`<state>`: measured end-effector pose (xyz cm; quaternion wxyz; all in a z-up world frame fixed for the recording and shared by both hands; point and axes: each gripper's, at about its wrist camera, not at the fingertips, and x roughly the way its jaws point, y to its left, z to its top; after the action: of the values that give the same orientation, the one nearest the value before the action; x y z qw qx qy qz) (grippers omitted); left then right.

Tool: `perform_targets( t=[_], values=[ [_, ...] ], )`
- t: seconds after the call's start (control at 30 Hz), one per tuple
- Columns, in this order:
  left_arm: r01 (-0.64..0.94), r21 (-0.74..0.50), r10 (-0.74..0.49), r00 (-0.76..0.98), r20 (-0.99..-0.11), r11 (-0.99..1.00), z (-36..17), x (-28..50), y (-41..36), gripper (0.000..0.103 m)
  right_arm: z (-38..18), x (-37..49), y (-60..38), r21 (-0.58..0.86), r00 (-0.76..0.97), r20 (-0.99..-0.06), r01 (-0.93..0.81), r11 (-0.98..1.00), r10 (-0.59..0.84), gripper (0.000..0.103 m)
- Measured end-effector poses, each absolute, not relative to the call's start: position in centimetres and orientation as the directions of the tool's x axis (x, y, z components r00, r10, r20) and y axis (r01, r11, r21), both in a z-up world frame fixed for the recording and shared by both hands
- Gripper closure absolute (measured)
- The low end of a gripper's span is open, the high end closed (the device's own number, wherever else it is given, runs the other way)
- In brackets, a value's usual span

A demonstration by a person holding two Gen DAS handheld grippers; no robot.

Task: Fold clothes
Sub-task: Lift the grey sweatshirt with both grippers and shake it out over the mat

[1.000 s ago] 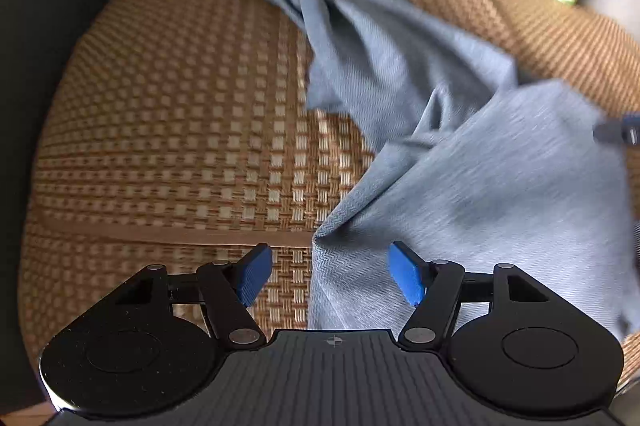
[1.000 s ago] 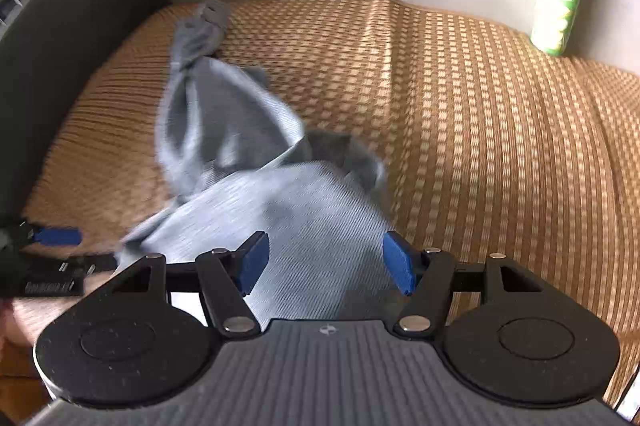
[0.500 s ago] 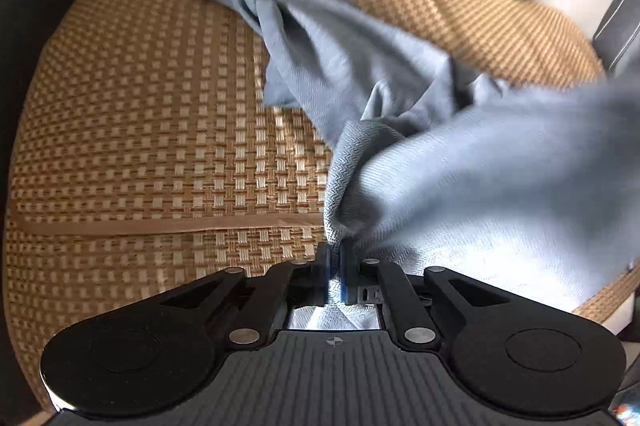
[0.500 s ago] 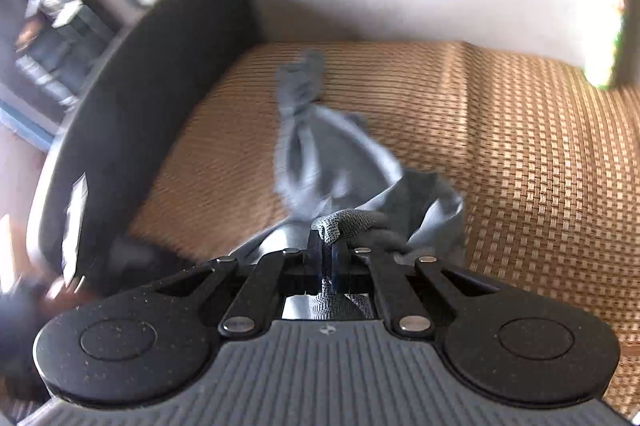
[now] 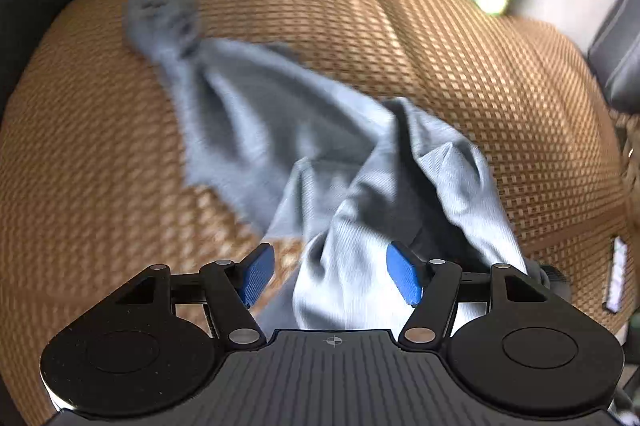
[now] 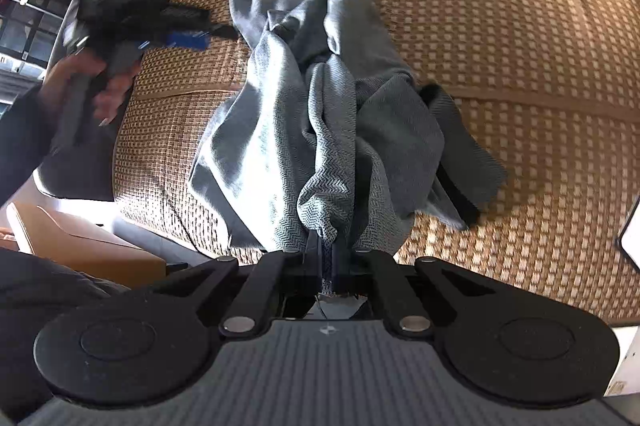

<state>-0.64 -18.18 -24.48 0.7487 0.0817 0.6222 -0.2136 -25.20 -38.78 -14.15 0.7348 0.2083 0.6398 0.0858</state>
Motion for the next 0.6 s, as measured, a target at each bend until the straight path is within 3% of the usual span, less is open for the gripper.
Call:
perform_targets(
  t=[0.23,0.27,0.3,0.33,0.5,0.57,0.6],
  values=[
    [0.496,-0.049,-0.096,0.069,-0.993,0.867,-30.4,0.1,-23.3,0.027,-13.8,-26.9,-40.6,0.410,0.181,-0.907,0.177,0.895,0.380,0.098],
    [0.498,-0.040,-0.080,0.057,-0.995,0.866,-31.2,0.1,-23.6,0.066,-13.9,-26.9,-40.8,0.407,0.183,-0.908,0.176,0.896,0.376,0.098],
    [0.487,-0.054,-0.092,0.054,-0.994,0.872,-31.1,-0.1,-23.2,0.097,-14.1,-26.7,-40.9,0.402,0.182,-0.910,0.172,0.900,0.371,0.098],
    [0.471,-0.075,-0.112,0.052,-0.992,0.879,-30.8,-0.4,-22.7,0.103,-14.4,-26.6,-40.9,0.396,0.182,-0.912,0.167,0.903,0.367,0.098],
    [0.427,-0.108,-0.211,0.203,-0.956,0.898,-24.4,-3.3,-18.1,0.103,-15.5,-25.0,-41.0,0.354,0.156,-0.930,0.142,0.924,0.333,0.092],
    [0.389,-0.128,-0.243,0.263,-0.934,0.912,-21.0,-5.3,-15.1,0.103,-15.7,-23.9,-40.9,0.320,0.143,-0.942,0.127,0.939,0.302,0.080],
    [0.370,-0.132,-0.246,0.280,-0.928,0.919,-19.9,-6.4,-13.8,0.103,-15.6,-23.2,-40.9,0.306,0.152,-0.946,0.121,0.944,0.287,0.064]
  ],
)
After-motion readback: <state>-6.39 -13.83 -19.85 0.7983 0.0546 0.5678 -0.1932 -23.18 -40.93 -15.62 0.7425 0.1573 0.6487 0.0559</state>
